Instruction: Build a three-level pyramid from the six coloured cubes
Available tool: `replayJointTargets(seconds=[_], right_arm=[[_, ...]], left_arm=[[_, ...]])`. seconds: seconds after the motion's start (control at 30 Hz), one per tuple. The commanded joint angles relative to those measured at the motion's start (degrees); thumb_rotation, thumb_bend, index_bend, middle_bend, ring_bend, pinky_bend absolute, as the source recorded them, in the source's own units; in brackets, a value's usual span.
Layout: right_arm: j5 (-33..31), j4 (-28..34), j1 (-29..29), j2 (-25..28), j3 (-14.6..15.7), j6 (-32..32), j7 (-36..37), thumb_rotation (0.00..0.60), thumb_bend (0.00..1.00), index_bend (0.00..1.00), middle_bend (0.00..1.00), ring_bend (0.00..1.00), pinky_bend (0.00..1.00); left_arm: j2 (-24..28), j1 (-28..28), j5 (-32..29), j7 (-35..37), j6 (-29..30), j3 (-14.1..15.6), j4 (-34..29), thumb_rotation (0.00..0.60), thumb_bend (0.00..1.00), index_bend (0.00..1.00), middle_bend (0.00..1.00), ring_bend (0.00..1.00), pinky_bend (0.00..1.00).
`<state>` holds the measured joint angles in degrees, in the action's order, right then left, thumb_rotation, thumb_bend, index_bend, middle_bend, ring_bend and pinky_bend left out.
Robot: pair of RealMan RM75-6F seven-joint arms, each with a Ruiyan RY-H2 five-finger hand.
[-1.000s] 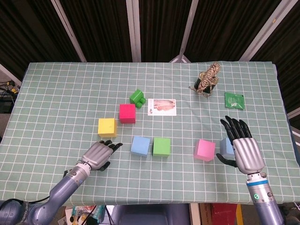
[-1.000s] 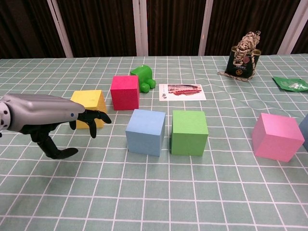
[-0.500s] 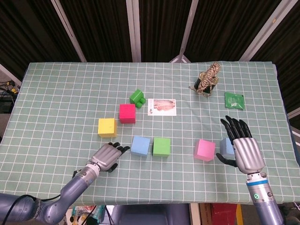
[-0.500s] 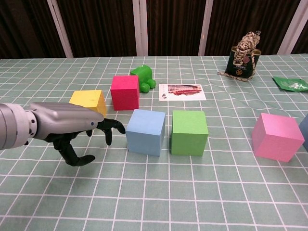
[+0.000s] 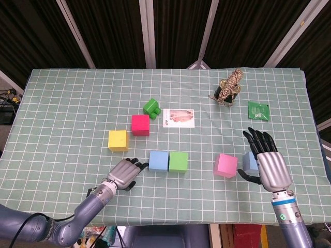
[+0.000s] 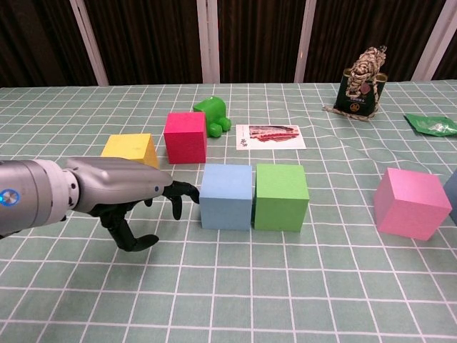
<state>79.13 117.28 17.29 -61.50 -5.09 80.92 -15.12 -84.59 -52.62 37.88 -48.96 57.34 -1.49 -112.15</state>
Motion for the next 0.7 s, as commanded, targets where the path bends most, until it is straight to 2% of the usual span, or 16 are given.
replayJointTargets(seconds=[0.03,0.7], right_arm=[[0.0,0.0,-0.1,0.0,-0.1,-0.1,0.1,0.6,0.21,0.0,0.0,0.0,0.0],[0.2,-0.3,-0.5,-0.3,-0.5,-0.8,-0.2,0.6,0.21,0.0,0.0,0.0,0.0]], left_arm=[[-0.4,-0.3,-0.2,0.0,0.3,0.1,0.2,0.6,0.59,0.12,0.24,0.14,0.25],[-1.6,-1.9,-0.7,0.5,1.7,0.9,1.4,0.6,0.59,0.13,0.24,0.14,0.24]])
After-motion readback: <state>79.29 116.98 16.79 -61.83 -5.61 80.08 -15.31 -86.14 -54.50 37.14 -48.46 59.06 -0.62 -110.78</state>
